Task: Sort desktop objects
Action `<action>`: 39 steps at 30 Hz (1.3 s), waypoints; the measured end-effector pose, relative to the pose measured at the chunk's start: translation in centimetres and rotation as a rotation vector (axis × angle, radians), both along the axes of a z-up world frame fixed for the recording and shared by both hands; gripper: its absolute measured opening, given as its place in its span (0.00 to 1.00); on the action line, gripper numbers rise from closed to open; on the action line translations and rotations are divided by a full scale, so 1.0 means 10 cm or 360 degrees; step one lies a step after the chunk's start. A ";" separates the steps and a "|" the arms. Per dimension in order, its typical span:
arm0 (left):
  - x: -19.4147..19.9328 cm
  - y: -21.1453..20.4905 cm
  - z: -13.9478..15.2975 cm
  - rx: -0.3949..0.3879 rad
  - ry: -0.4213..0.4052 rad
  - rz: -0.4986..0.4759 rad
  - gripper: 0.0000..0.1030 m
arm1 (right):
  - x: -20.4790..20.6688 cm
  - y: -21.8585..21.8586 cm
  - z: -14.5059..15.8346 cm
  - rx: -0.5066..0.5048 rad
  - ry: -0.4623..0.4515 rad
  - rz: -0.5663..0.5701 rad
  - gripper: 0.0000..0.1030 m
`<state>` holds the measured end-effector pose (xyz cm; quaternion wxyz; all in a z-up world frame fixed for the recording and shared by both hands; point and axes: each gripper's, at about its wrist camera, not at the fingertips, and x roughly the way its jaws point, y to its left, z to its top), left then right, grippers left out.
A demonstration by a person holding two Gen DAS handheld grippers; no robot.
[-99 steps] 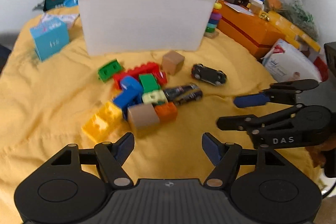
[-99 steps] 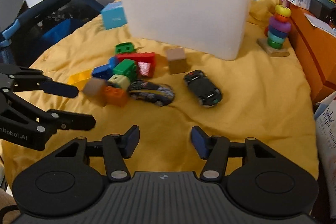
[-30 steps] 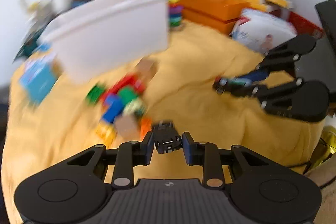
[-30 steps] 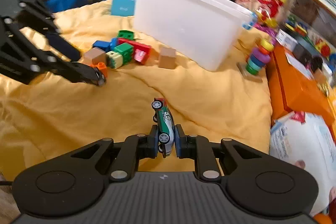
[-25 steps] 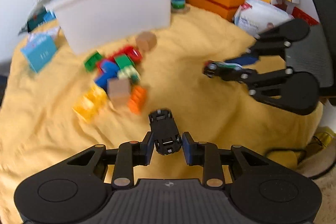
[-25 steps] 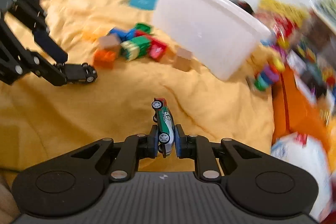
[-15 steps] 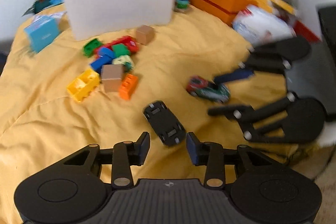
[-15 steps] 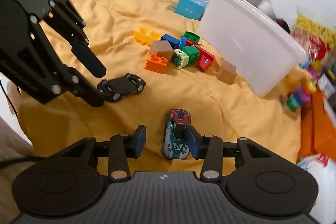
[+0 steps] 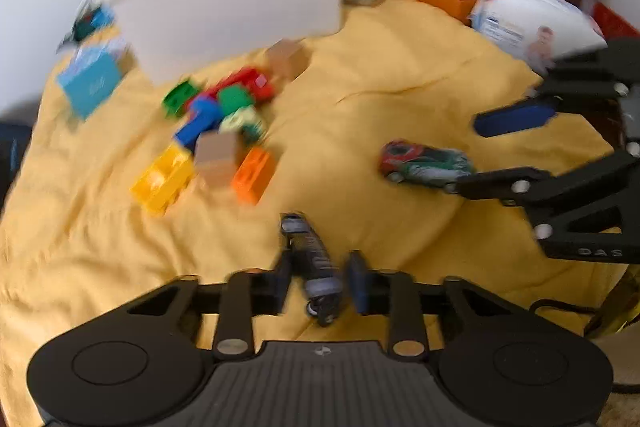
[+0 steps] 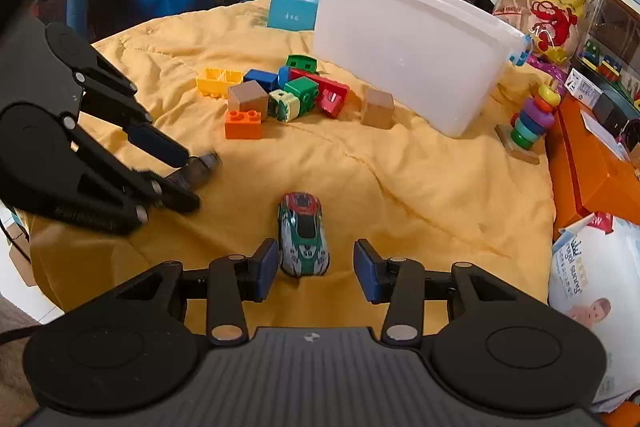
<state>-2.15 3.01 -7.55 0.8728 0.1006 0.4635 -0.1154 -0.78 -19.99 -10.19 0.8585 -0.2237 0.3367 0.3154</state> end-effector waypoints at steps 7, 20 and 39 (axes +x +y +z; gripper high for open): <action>0.09 0.53 0.00 -0.0848 0.0187 0.0235 0.18 | 0.06 -0.01 0.02 0.0026 -0.0010 -0.0042 0.44; -0.07 0.57 0.13 -0.0528 0.0009 0.0284 0.49 | 0.12 0.11 0.03 0.0035 -0.0011 -0.0029 0.49; -0.28 0.10 0.28 0.0096 -0.0235 0.0125 0.64 | 0.24 0.04 0.03 0.0135 0.0058 -0.0098 0.56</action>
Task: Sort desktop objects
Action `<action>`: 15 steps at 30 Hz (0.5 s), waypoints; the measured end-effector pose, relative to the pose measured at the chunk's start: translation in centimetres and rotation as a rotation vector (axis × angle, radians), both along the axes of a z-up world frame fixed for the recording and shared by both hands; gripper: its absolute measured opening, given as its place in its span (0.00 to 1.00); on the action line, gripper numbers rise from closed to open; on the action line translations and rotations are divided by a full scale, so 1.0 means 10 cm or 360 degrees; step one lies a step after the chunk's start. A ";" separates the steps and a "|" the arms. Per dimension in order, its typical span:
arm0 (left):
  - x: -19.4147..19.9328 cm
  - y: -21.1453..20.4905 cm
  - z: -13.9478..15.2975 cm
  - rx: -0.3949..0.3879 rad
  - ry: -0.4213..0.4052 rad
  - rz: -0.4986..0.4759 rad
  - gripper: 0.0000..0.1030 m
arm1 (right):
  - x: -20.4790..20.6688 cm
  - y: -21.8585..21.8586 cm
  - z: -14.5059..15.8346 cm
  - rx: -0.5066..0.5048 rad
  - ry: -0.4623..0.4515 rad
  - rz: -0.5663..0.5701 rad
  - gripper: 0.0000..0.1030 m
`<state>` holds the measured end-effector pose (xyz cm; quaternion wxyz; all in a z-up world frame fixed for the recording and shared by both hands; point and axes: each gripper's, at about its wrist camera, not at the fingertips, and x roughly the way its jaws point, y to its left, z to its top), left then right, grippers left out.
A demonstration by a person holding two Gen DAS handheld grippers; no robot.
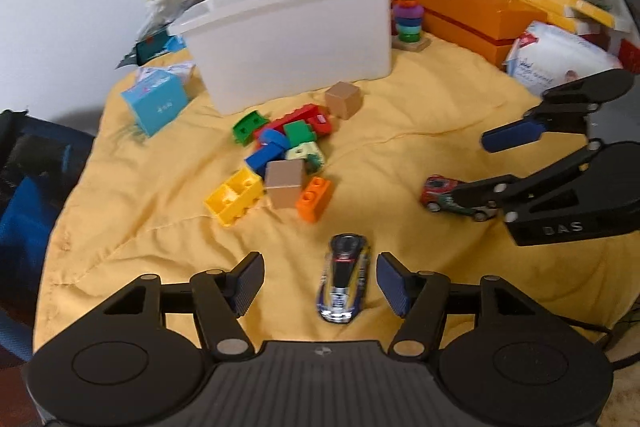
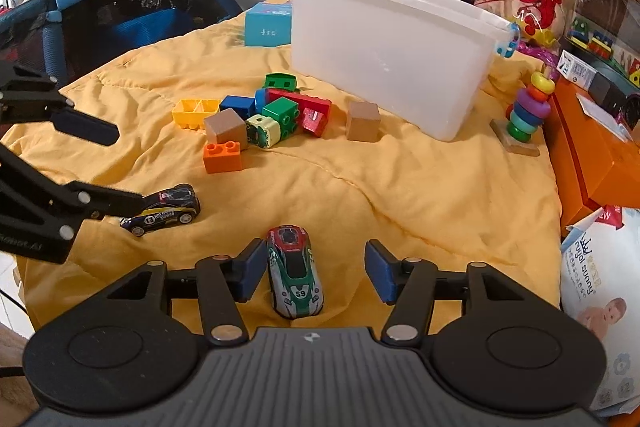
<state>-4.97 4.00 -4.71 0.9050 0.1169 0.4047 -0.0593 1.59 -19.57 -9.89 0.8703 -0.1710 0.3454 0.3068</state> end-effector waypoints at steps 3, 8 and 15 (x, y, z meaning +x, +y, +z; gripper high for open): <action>0.05 0.01 -0.02 -0.0116 0.0081 -0.0065 0.64 | -0.01 0.01 -0.01 0.0008 0.0019 0.0028 0.56; 0.05 0.03 -0.04 -0.0176 0.0072 -0.0072 0.64 | -0.03 0.04 -0.02 0.0021 0.0071 0.0083 0.53; 0.11 0.07 -0.11 -0.0192 0.0109 -0.0054 0.62 | 0.04 0.01 -0.06 0.0053 0.0149 0.0062 0.53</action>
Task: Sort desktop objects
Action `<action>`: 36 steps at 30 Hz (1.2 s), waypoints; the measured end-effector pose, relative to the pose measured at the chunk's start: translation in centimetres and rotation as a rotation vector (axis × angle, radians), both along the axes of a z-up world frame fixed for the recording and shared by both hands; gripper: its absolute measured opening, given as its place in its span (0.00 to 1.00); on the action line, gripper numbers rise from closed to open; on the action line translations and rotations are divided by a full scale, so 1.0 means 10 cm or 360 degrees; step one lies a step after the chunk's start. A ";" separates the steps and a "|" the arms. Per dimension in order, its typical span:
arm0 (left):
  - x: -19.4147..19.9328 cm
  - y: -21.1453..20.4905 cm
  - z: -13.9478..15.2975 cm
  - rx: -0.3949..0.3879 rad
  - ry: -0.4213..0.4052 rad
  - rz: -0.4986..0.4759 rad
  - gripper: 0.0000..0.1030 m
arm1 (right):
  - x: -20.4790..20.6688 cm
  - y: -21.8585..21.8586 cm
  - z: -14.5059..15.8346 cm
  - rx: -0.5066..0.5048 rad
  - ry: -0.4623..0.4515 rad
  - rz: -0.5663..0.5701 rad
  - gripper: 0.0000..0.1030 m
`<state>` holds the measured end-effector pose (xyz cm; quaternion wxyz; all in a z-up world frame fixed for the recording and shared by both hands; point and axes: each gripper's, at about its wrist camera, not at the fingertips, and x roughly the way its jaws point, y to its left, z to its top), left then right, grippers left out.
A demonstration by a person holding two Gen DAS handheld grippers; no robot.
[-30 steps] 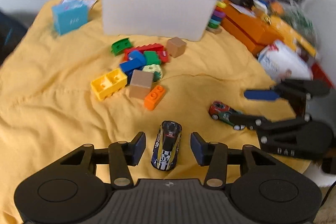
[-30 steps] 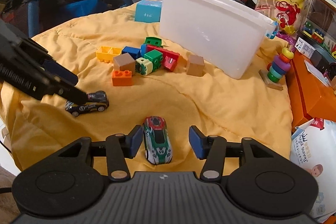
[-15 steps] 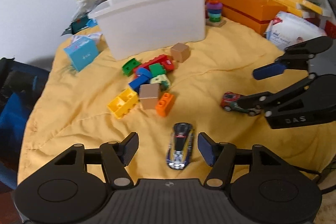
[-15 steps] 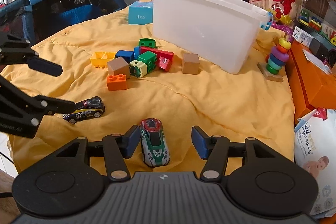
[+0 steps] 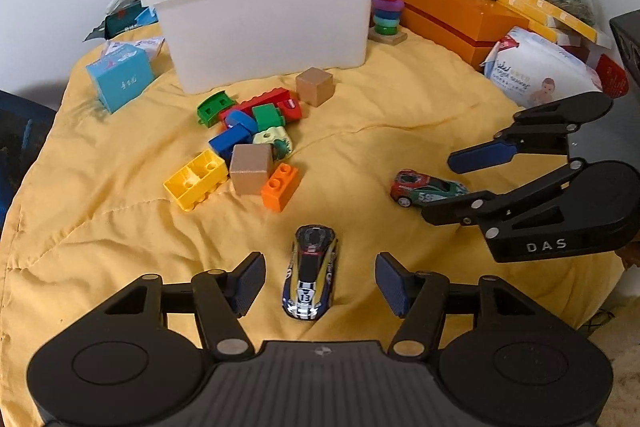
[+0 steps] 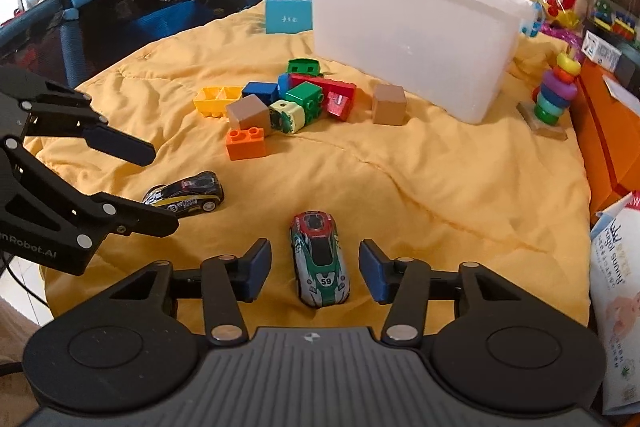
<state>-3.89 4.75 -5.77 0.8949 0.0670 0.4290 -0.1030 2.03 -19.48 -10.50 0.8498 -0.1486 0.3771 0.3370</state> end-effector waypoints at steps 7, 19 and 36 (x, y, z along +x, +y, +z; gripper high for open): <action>0.14 0.00 -0.21 0.0074 0.0032 -0.0042 0.42 | 0.10 0.09 -0.12 -0.0046 0.0050 -0.0003 0.43; 0.19 0.13 -0.17 -0.0154 0.0032 -0.0153 0.32 | 0.04 0.07 0.01 -0.0006 -0.0035 0.0003 0.32; 1.05 0.40 1.41 -0.0169 -0.0633 -0.0167 0.32 | 0.69 0.15 1.30 0.0189 -0.0660 -0.0167 0.32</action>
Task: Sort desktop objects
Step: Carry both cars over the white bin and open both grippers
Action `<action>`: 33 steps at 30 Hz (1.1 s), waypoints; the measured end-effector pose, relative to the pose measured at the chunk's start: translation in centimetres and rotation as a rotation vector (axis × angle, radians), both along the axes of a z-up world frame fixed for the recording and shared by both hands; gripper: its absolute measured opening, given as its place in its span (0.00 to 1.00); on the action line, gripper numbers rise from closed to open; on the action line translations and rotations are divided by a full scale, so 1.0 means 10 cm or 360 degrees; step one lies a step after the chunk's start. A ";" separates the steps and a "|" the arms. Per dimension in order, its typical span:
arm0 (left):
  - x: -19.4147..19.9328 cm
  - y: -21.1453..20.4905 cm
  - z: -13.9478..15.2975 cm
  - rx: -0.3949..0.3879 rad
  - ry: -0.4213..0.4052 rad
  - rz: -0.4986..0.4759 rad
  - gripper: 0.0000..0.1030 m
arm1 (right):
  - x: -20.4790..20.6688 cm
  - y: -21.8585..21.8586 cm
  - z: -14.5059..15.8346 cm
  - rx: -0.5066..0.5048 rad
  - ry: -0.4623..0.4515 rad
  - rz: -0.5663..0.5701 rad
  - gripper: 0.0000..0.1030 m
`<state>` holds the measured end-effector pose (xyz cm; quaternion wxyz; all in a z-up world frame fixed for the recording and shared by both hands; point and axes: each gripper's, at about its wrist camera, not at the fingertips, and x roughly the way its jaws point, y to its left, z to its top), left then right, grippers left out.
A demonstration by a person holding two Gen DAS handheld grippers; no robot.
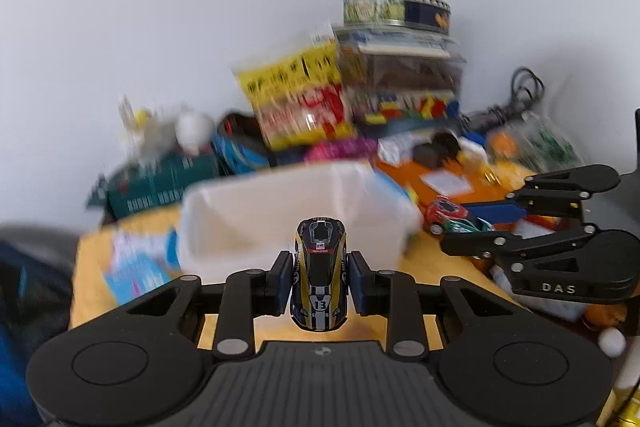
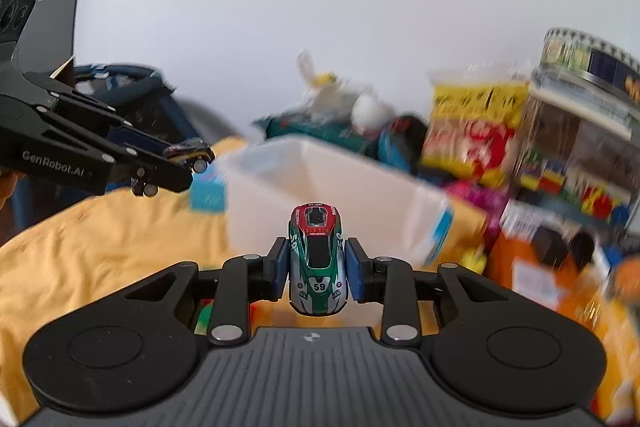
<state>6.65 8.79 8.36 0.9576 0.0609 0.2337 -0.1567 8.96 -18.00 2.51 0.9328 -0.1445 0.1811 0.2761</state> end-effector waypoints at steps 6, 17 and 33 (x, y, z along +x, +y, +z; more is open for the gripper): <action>0.76 0.11 0.10 0.0004 -0.0020 0.0083 0.32 | 0.55 0.15 0.14 0.0106 -0.0095 -0.0078 0.32; 1.71 0.00 -0.25 0.0029 0.0198 0.0194 0.36 | 1.60 0.33 -0.07 0.0090 0.0129 -0.0387 0.39; 0.41 0.14 -0.32 -0.0089 -0.0011 0.0189 0.60 | 0.71 -0.02 -0.21 0.0196 0.0074 -0.0210 0.54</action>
